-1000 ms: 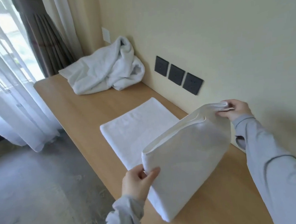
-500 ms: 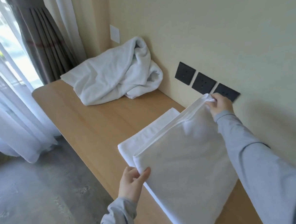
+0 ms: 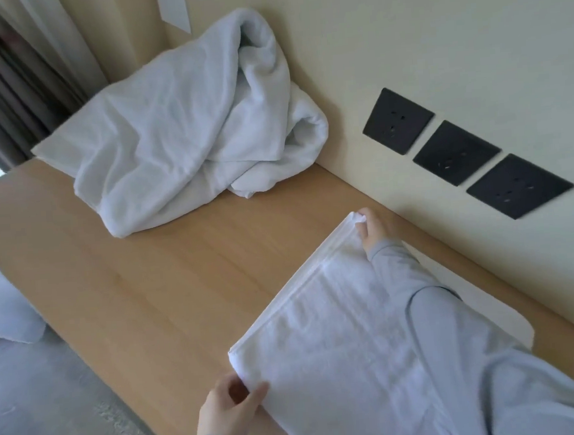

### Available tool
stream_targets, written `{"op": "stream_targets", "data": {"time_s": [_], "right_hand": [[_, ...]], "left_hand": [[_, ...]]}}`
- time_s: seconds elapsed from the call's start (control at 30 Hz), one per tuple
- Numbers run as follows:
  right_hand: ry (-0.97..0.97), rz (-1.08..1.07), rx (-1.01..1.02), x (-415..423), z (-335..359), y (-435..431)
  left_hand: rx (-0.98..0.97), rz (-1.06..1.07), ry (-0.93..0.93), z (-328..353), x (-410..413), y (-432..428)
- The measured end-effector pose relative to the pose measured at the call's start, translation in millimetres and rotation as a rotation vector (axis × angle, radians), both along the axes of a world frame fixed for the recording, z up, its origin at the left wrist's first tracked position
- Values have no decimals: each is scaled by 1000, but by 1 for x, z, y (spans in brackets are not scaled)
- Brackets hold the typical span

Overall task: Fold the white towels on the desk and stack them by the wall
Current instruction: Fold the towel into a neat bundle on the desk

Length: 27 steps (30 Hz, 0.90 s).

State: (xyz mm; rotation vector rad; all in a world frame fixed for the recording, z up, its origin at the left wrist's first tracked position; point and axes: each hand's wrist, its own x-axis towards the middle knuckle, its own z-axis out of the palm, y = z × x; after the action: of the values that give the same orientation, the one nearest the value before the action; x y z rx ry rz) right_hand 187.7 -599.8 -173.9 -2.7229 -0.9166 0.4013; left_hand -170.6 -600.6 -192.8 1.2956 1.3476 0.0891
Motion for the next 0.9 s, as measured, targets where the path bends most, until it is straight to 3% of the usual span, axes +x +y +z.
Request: {"op": "stream_targets", "data": {"time_s": [0.07, 0.13, 0.23, 0.33, 0.5, 0.73, 0.9], "right_hand": [[-207, 137, 21, -2, -2, -3], [-338, 334, 162, -5, 1, -5], [-436, 664, 246, -9, 3, -10], [-481, 803, 159, -12, 1, -15], [-591, 860, 52, -13, -2, 0], [-633, 910, 76, -8, -8, 11], [-596, 819, 143, -3, -7, 29]], "left_hand": [[337, 37, 69, 2, 4, 4], [702, -62, 68, 9, 20, 14], [870, -351, 111, 15, 50, 23], [823, -424, 137, 8, 62, 27], [584, -334, 98, -3, 60, 32], [663, -430, -121, -6, 51, 49], [597, -479, -215, -13, 41, 58]]}}
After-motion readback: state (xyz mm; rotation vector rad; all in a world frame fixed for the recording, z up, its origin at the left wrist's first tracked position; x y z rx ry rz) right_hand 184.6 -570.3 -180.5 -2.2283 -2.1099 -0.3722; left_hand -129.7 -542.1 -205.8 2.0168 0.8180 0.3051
